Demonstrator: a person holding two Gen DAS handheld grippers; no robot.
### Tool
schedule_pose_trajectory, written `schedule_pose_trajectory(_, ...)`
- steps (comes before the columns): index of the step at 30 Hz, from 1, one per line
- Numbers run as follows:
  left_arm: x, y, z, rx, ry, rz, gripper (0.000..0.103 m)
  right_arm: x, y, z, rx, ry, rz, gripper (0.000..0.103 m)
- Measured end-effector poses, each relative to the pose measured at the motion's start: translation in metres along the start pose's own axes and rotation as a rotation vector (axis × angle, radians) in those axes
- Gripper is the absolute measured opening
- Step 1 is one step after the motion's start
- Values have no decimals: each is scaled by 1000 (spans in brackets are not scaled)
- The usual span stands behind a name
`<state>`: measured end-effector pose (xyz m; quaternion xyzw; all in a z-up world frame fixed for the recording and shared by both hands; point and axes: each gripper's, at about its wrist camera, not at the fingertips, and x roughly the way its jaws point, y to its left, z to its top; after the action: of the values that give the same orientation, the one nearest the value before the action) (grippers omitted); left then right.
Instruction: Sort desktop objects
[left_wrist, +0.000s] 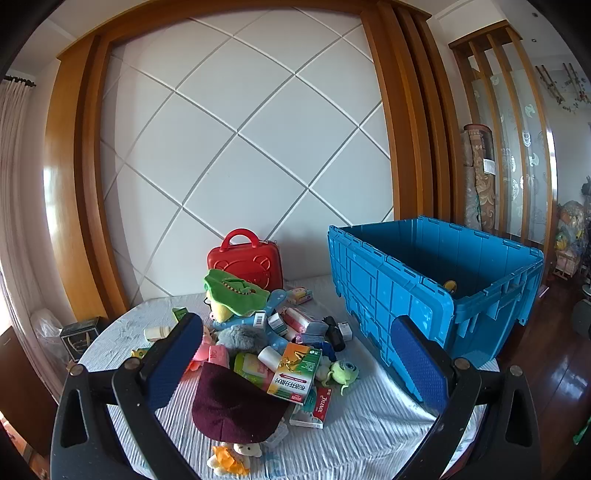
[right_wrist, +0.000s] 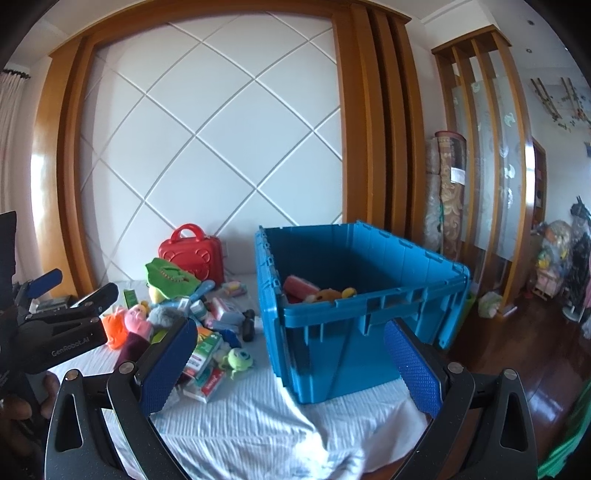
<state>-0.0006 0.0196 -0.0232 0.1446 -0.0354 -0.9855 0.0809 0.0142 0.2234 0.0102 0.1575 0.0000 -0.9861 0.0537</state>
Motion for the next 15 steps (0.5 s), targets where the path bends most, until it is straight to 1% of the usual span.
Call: schedule_pose_trajectory(15,-2,-4,-3,-4,8,9,103,0,-5,-3,4,5,13,102)
